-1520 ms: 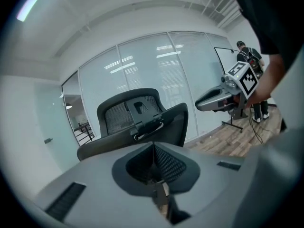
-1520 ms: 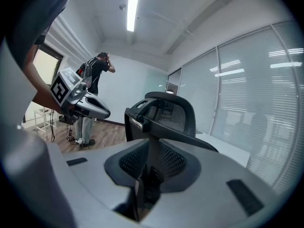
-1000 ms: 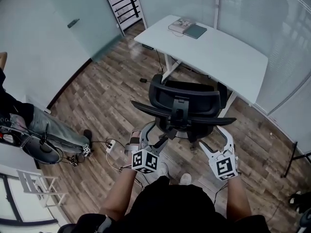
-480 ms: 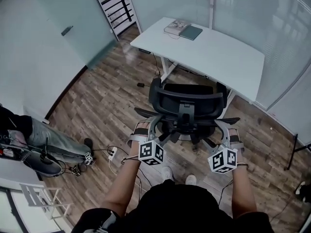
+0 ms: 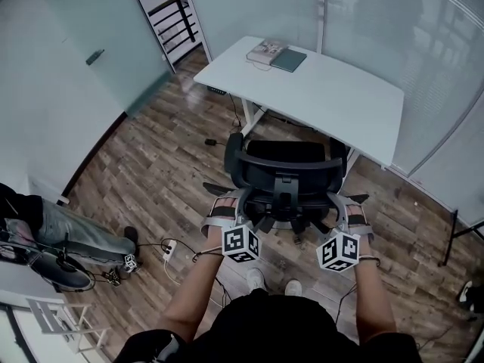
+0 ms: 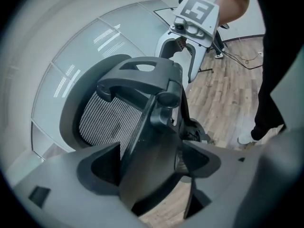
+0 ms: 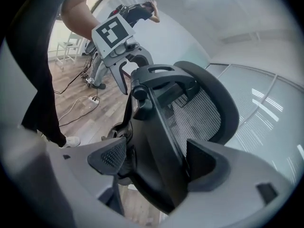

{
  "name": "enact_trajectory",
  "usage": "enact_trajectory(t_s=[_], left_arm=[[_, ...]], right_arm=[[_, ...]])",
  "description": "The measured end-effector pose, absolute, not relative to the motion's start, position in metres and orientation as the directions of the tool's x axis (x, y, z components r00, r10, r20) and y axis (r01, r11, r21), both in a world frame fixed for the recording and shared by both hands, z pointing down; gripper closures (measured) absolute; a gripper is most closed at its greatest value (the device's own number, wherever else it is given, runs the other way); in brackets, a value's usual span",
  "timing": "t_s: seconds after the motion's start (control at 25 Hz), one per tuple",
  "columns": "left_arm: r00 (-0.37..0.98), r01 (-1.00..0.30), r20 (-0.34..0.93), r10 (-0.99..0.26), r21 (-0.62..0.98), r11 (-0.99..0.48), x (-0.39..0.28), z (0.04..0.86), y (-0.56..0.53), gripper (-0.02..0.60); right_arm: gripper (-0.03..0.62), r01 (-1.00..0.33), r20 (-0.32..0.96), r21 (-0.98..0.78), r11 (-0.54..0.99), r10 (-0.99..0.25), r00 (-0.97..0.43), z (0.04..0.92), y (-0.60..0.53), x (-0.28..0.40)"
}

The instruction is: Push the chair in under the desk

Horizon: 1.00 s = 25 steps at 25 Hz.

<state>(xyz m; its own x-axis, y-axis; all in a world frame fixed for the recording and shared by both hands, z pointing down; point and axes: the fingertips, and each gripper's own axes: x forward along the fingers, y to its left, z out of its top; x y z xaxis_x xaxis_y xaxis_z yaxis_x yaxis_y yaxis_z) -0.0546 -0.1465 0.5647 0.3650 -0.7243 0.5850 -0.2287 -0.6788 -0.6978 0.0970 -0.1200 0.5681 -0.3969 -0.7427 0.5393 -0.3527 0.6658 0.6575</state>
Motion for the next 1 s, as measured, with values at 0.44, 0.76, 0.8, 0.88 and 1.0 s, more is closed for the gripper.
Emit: enact_trajectory(t_s=[0.44,0.76,0.8,0.88,1.0], left_arm=[[0.348,-0.171,0.574,-0.741,-0.738,-0.652,-0.058,0.569,-0.157,0.179],[0.382,-0.172,0.559,-0.736,-0.739,-0.651,-0.06,0.566,-0.163,0.17],[0.394,-0.168,0.551,-0.736,-0.744,-0.647,-0.06,0.566,-0.163,0.17],[0.417,-0.159,0.525,-0.742,-0.761,-0.628,-0.061,0.567,-0.165,0.17],[0.425,-0.15,0.508,-0.749,-0.777,-0.612,-0.064,0.568,-0.172,0.156]], right_arm=[[0.2,-0.327,0.517,0.707,0.627,-0.774,-0.366,0.575,-0.122,0.096],[0.2,-0.381,0.431,0.752,0.538,-0.839,-0.332,0.568,-0.124,0.089],[0.2,-0.391,0.416,0.76,0.52,-0.85,-0.322,0.568,-0.124,0.089],[0.2,-0.408,0.397,0.769,0.492,-0.868,-0.299,0.567,-0.126,0.087],[0.2,-0.423,0.39,0.77,0.477,-0.878,-0.277,0.565,-0.132,0.084]])
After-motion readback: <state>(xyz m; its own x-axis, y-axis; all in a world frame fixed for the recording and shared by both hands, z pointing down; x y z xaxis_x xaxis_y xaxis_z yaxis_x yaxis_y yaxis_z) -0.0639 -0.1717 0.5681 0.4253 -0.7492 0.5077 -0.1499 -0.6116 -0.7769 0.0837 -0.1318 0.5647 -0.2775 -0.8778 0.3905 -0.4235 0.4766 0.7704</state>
